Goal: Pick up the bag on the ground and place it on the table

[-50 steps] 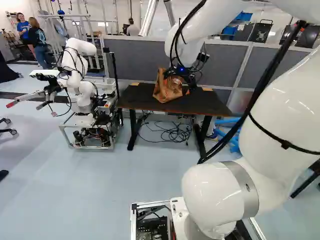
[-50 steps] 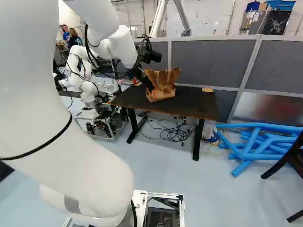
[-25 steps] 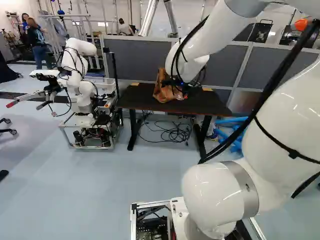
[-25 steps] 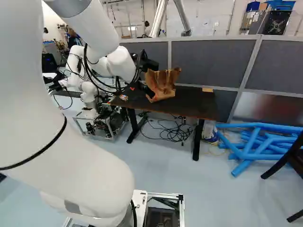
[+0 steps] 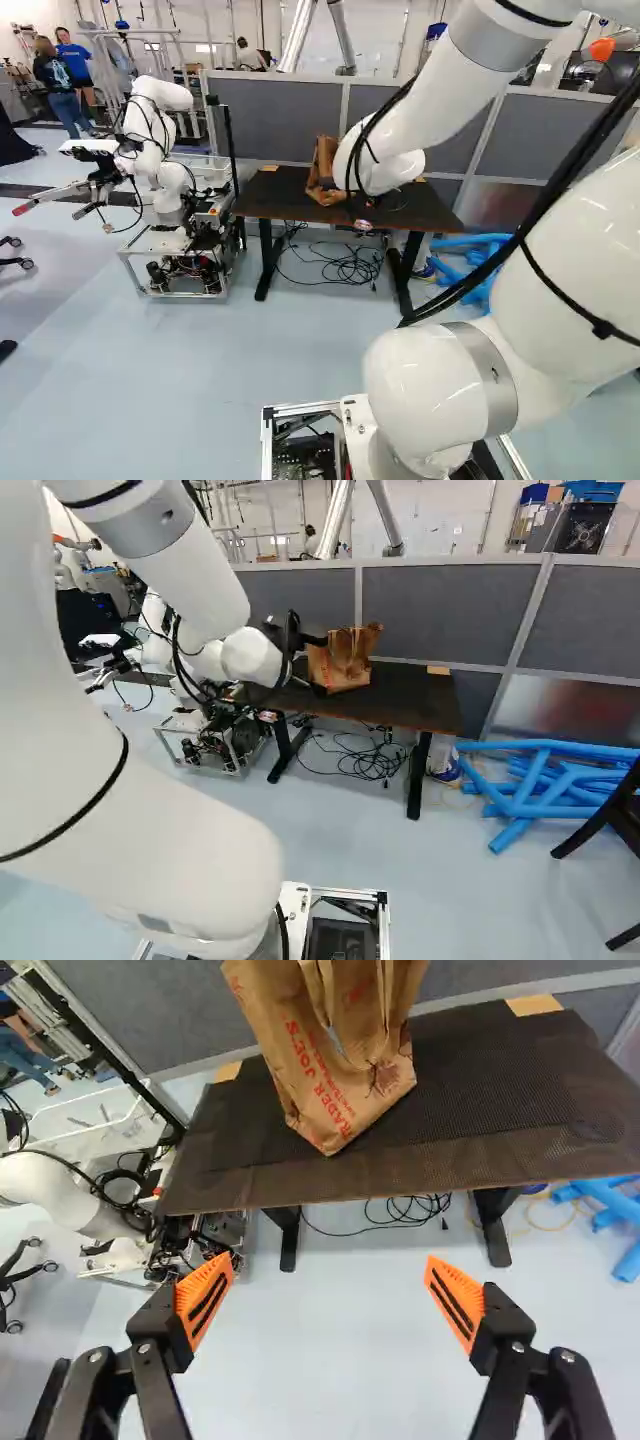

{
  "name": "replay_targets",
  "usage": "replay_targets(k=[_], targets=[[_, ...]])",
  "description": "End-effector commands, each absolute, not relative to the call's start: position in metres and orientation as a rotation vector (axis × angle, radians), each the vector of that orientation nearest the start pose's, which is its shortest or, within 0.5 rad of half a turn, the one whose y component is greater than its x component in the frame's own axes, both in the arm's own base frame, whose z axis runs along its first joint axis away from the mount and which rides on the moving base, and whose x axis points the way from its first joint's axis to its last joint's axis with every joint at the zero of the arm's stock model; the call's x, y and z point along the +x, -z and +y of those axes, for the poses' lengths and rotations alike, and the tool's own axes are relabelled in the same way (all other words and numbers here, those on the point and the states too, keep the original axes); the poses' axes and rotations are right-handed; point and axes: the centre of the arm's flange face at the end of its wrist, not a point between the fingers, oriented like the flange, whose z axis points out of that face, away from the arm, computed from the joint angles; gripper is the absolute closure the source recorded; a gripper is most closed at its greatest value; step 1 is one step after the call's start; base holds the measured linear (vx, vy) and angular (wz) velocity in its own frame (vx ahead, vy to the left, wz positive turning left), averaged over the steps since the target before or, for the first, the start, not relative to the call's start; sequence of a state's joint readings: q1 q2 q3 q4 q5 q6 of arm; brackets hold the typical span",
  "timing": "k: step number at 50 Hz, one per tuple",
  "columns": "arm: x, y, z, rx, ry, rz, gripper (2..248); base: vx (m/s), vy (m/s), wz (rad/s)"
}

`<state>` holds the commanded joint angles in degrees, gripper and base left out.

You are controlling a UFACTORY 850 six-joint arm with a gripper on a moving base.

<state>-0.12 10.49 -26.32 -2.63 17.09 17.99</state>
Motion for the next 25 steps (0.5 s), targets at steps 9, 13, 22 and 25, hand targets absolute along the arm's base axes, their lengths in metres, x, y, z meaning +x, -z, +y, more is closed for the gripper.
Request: replay_targets(k=[9,13,22,25], targets=[[0.361,-0.428,0.001,-2.647,1.430,0.290,3,0.000,0.000,0.000],[0.354,-0.423,0.001,-2.640,1.461,0.266,3,0.000,0.000,0.000],[0.340,-0.411,0.001,-2.625,1.529,0.212,3,0.000,0.000,0.000],[0.335,-0.407,0.001,-2.620,1.551,0.196,3,0.000,0.000,0.000]])
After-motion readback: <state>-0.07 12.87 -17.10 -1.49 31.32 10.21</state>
